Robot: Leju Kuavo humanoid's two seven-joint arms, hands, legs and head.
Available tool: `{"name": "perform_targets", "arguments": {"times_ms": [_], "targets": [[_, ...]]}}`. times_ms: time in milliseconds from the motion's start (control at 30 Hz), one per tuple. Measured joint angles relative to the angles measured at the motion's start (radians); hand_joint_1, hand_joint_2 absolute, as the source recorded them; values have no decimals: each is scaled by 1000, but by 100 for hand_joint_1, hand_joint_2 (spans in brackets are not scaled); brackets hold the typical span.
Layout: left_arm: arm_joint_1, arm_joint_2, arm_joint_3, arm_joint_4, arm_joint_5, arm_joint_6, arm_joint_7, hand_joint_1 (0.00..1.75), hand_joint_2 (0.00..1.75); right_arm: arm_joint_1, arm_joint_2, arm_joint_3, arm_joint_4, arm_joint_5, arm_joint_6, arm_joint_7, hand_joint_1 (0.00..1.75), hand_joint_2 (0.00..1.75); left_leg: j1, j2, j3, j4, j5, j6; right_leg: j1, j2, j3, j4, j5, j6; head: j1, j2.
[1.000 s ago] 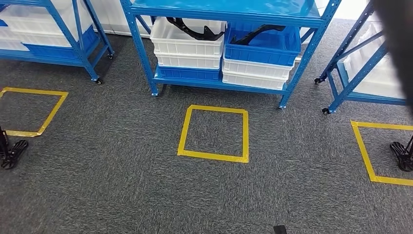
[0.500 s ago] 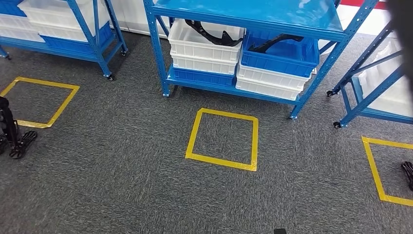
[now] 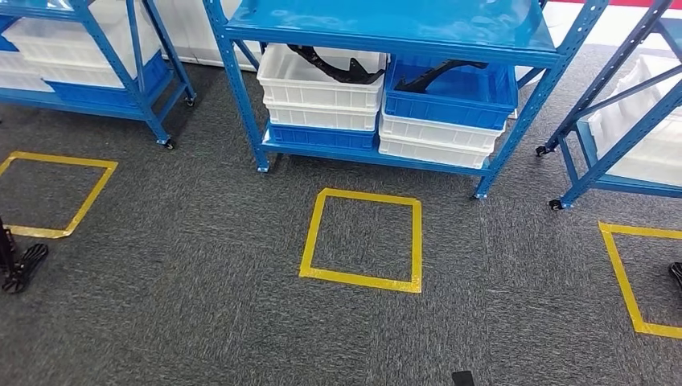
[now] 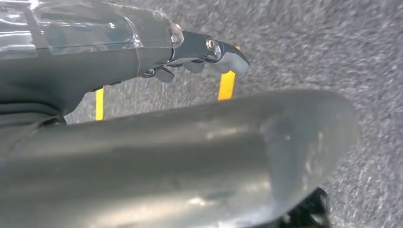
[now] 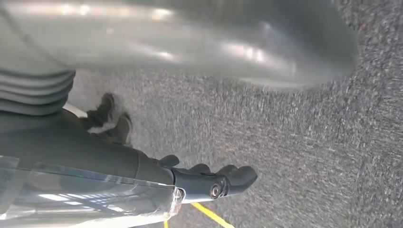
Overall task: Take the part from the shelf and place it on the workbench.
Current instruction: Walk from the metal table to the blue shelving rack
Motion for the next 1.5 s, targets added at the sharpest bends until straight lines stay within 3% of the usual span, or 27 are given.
{"name": "perform_targets", "arguments": {"times_ms": [67, 100, 167, 233, 267, 333, 400, 433, 467, 500, 567, 633, 733, 800, 867, 933, 967, 1000, 1033, 1100, 1167, 1233, 1300, 1367, 1433, 1467, 1500], "targets": [[3, 2, 0, 0, 0, 0, 0, 0, 0, -2, 0, 0, 0, -7, 0, -1, 0, 0, 4, -36, 27, -111, 94, 3, -4, 17, 31, -1, -28, 9, -10, -1], [5, 3, 0, 0, 0, 0, 0, 0, 0, -4, 0, -1, 0, -9, -1, -2, 0, 0, 5, -54, 47, -160, 113, 7, -6, 27, 41, -4, -39, 15, -17, -1], [6, 3, 0, 0, -1, 0, 0, 0, 0, -8, 0, -1, 0, -11, -2, -2, 0, 0, 3, -69, 70, -194, 92, 22, -12, 44, 49, -13, -45, 31, -29, -2], [7, 2, 0, 0, -1, 0, 0, 0, 0, -10, 1, -1, 0, -12, -3, -3, 0, 0, 3, -46, 92, -213, 72, 39, -15, 50, 43, 4, -30, 46, -32, -2], [7, 3, 0, 0, -1, 0, 0, 0, 0, -11, 2, -1, 0, -12, -3, -4, 0, 0, 4, -34, 104, -221, 66, 46, -14, 41, 26, 39, -18, 52, -28, -2], [8, 4, 0, 0, -1, 0, 0, 0, 0, -14, 3, -1, 0, -13, -3, -6, 0, 0, 3, -7, 135, -235, 50, 56, -12, 12, -48, 150, -20, 57, -16, -1], [9, 4, 0, 0, -1, 0, 0, 0, 0, -15, 3, -1, 0, -13, -3, -8, 0, 0, -1, 20, 165, -240, 27, 60, -10, -4, -132, 249, -66, 59, -9, -1], [8, 4, 0, 0, -1, 0, 0, 0, 0, -11, 3, -1, 0, -13, -4, -9, 0, 0, -3, 31, 182, -241, 14, 60, -9, -7, -159, 268, -88, 59, -8, -1], [8, 3, 0, 0, -1, 0, 0, 0, 0, -7, 3, -2, 0, -13, -4, -9, 0, 0, -6, 41, 200, -241, 1, 61, -8, -9, -174, 263, -91, 57, -6, -1], [7, 2, 0, 0, -2, 0, -1, 0, 0, -2, 3, -2, 0, -13, -4, -9, 0, 0, -8, 50, 219, -242, -13, 61, -6, -12, -177, 233, -69, 51, -4, -1], [4, 0, 0, 0, -2, 0, -2, 0, 0, 2, 2, -3, 0, -13, -5, -9, 0, 0, -13, 68, 251, -243, -37, 60, 7, -36, -170, 135, 32, 28, 0, -1], [1, -2, 0, 0, -2, 0, -3, 0, 0, 2, -1, -3, 0, -13, -5, -10, 0, 0, -17, 82, 269, -247, -53, 53, 22, -64, -169, 75, 87, 6, -4, -1], [-1, -6, 0, -1, -3, 0, -3, 0, 0, 2, -3, -4, 0, -13, -7, -10, 0, 0, -17, 86, 288, -240, -60, 35, 25, -56, -157, 47, 93, -7, -6, -1], [-4, -6, 0, -1, -3, 0, -4, 0, 0, -1, -4, -4, 0, -12, -8, -10, 0, 0, -14, 39, 279, -197, -66, 27, 17, -38, -131, 27, 95, -12, -9, -1], [-6, -7, 0, -1, -3, 0, -4, 0, 0, -7, -4, -4, 0, -12, -8, -10, 0, 0, -9, -5, 218, -96, -101, 21, 11, -19, -114, 17, 93, -15, -15, -1], [-4, -7, 0, 0, -3, 0, -4, 0, 0, -9, -3, -4, 0, -12, -8, -10, 0, 0, -5, -5, 139, -3, -148, 14, 8, 6, -104, 16, 83, -14, -17, 0], [-2, -7, 0, 0, -3, 0, -4, 0, 0, -6, -3, -4, 0, -12, -8, -10, 0, 0, -3, -3, 112, 10, -154, 11, 7, 20, -96, 16, 76, -12, -17, 0], [-1, -7, 0, 0, -3, 0, -4, 0, 0, -4, -3, -4, 0, -12, -8, -10, 0, 0, 0, -2, 99, -9, -136, 7, 4, 34, -86, 16, 68, -8, -16, 0], [0, -6, 0, 0, -3, 0, -4, 0, 0, -2, -3, -4, 0, -12, -8, -10, 0, 0, 3, -8, 99, -55, -96, 3, 2, 47, -74, 17, 59, -4, -17, 0], [3, -5, 0, 0, -3, 0, -4, 0, 0, -1, -3, -4, 0, -12, -8, -10, 0, 0, 14, -52, 109, -165, 5, -4, -3, 73, -59, 21, 41, 9, -20, -1], [5, -4, 0, 0, -3, 0, -3, 0, 0, -3, -3, -4, 0, -12, -8, -10, 0, 0, 17, -85, 113, -211, 44, 4, -6, 94, -59, 24, 27, 23, -24, -1], [5, -5, 0, -1, -3, 0, -3, 0, 0, -3, -3, -4, 0, -12, -9, -10, 0, 0, 13, -69, 121, -211, 38, 23, -11, 114, -59, 19, 18, 38, -23, 0], [4, -5, 0, -1, -3, 0, -4, 0, 0, -3, -3, -4, 0, -12, -9, -10, 0, 0, 12, -42, 137, -219, 34, 39, -11, 89, -65, 42, 5, 49, -15, 0], [4, -3, 0, -1, -3, 0, -4, 0, 0, -10, -3, -4, 0, -12, -9, -10, 0, 0, 8, -7, 157, -226, 20, 53, -8, 26, -125, 148, -34, 56, 0, 0], [6, -2, 0, -1, -3, 0, -4, 0, 0, -14, -2, -4, 0, -11, -9, -10, 0, 0, 0, 27, 178, -227, 1, 60, -8, -6, -212, 280, -67, 58, 10, 0], [6, -2, 0, -1, -3, 0, -3, 0, 0, -12, -2, -4, 0, -11, -9, -10, 0, 0, -3, 41, 190, -227, -10, 61, -7, -10, -239, 310, -59, 56, 12, 0], [6, -2, 0, -1, -3, 0, -3, 0, 0, -8, -2, -4, 0, -11, -9, -10, 0, 0, -6, 54, 204, -227, -20, 62, -5, -12, -248, 305, -31, 51, 15, 0]]}}
